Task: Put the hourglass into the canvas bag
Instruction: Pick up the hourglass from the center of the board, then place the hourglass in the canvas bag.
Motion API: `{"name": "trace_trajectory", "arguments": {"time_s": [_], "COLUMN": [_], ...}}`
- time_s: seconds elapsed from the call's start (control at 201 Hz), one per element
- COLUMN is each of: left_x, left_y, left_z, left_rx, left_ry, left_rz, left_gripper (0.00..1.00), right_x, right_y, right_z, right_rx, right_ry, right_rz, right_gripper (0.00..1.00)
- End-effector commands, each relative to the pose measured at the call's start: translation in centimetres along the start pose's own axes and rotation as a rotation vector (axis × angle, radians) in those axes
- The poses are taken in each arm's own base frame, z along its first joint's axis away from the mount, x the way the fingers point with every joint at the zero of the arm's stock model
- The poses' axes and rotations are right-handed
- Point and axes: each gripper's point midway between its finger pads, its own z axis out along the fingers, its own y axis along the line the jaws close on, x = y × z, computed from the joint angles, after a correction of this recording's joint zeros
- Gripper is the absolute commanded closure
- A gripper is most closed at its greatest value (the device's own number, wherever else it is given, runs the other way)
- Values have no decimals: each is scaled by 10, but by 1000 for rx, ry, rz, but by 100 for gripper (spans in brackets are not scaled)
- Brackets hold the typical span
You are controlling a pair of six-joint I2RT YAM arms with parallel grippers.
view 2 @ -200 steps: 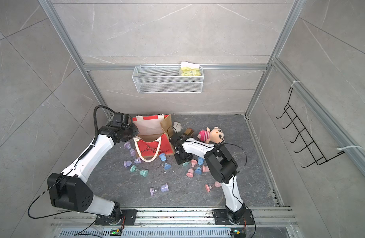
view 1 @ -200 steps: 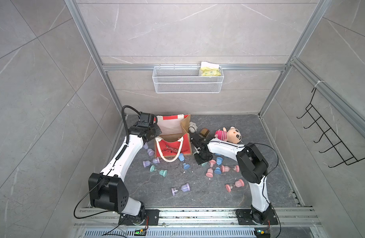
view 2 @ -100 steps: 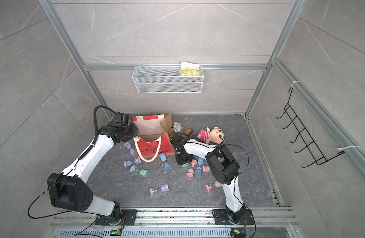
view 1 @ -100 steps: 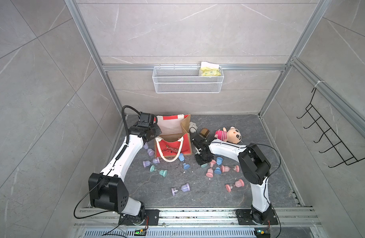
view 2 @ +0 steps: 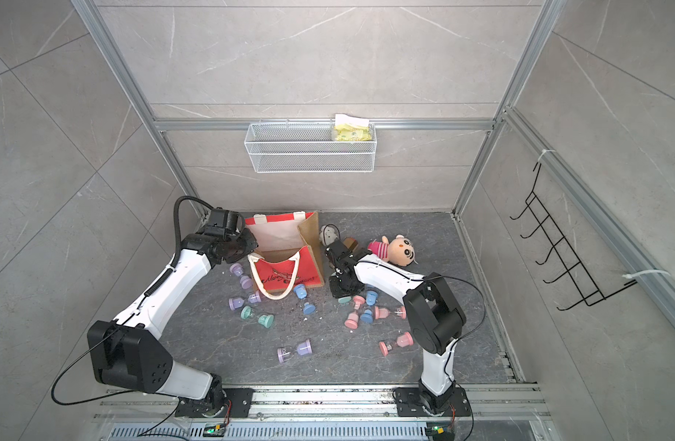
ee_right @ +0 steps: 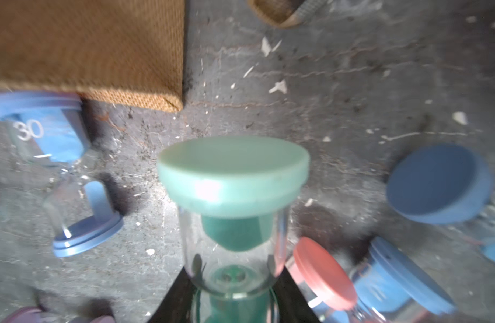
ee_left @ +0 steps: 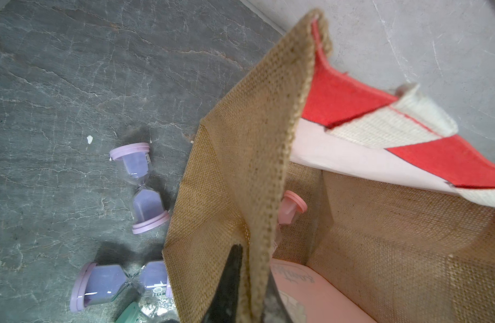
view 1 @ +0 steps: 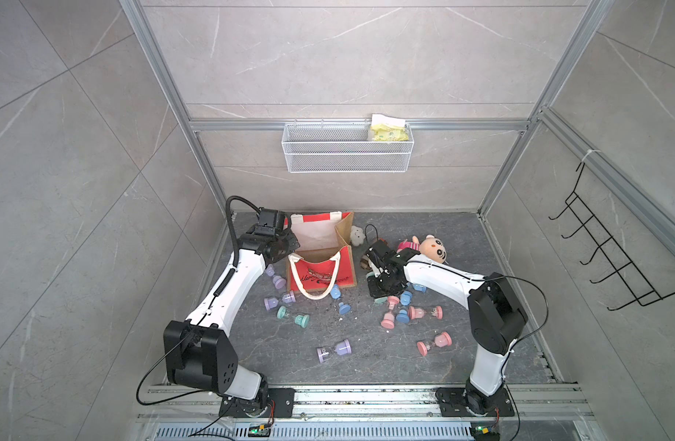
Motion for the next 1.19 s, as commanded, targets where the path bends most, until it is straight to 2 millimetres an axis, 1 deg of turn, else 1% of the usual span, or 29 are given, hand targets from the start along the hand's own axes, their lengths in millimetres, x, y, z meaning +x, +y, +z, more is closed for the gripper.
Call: {"name": "trace_trajectory", "arguments": {"time_s": [0.0, 0.08, 0.149, 0.299, 0.393, 0.443, 0.523, 0.642, 0.692, 0.767, 0.901, 1.07, 1.165, 1.19], "left_x": [-12, -10, -8, -6, -3, -2, 0, 3, 4, 7, 10, 15, 16, 17], "left_y": [-25, -28, -30, -37, -42, -44, -47, -50, -50, -51, -49, -50, -50, -50], "left_z": [-17, -17, -17, -17, -16, -17, -17, -15, -15, -16, -17, -22, -26, -26], "left_rx": [94, 104, 109, 119, 126, 128, 127, 126, 130, 130, 134, 157, 170, 173], "left_ry": [-37, -29, -24, -19, -13, -13, -15, -10, -5, -5, -5, -7, -12, -12], "left_rz": [8, 14, 14, 27, 39, 41, 46, 49, 45, 43, 34, 12, 0, 0], "left_gripper": [93, 93, 93, 93, 94, 94, 94, 94, 94, 94, 94, 94, 94, 94], "right_x": [-5, -12, -19, -37, -51, -58, -67, -85, -92, -102, -122, -144, -149, -148], "right_y": [0, -3, -4, -2, 4, 10, 23, 53, 68, 88, 118, 148, 161, 163], "right_z": [-25, -46, -69, -122, -157, -176, -198, -216, -220, -221, -211, -183, -158, -146], "right_rx": [-39, -40, -32, -23, -36, -37, -49, -88, -106, -139, -199, -257, -249, -241], "right_ry": [-57, -107, -155, -261, -344, -390, -433, -470, -482, -489, -486, -450, -414, -391], "right_rz": [63, 82, 81, 76, 70, 57, 38, -2, -19, -28, -9, 50, 62, 64], "right_gripper": [100, 100, 100, 100, 100, 100, 100, 100, 100, 100, 100, 100, 100, 100]}}
